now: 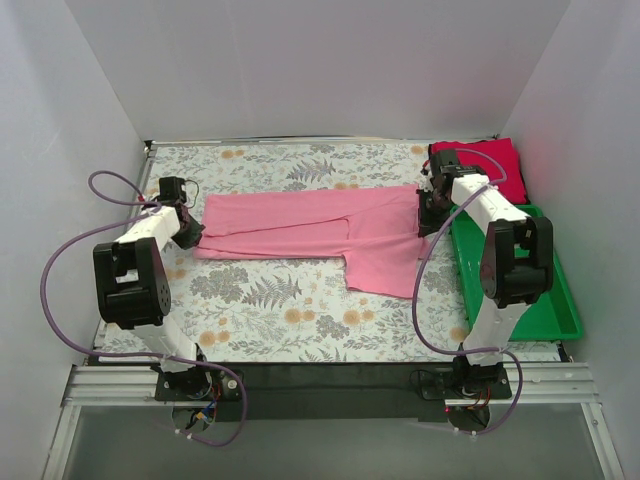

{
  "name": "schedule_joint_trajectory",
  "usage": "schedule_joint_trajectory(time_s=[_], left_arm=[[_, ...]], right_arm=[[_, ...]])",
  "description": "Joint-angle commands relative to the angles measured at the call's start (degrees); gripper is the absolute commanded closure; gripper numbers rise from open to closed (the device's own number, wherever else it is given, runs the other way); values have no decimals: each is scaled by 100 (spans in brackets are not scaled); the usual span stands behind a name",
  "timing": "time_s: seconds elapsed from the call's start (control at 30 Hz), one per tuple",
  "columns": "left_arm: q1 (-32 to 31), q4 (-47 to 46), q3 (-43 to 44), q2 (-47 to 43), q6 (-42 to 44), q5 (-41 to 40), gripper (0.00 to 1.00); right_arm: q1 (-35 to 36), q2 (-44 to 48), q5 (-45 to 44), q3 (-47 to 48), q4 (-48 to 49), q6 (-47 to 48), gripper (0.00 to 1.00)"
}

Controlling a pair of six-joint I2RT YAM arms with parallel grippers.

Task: Fold and stack the t-shirts
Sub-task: Fold the tshirt

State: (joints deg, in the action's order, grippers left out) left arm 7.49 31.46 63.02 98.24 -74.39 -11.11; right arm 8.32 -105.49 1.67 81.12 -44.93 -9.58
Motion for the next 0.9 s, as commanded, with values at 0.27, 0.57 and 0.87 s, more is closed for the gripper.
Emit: schedule_joint_trajectory(time_s=[0.27, 0.57, 0.87], left_arm=[[-81, -492, -71, 81, 223, -330, 100], [-177, -773, -159, 81, 302, -418, 99], [-555, -510, -167, -866, 337, -603, 37]], right_arm=[[-50, -217, -141, 229, 28, 106, 98], [-49, -165, -528, 71, 274, 9, 89], [12, 748, -361, -596, 335, -157, 66]])
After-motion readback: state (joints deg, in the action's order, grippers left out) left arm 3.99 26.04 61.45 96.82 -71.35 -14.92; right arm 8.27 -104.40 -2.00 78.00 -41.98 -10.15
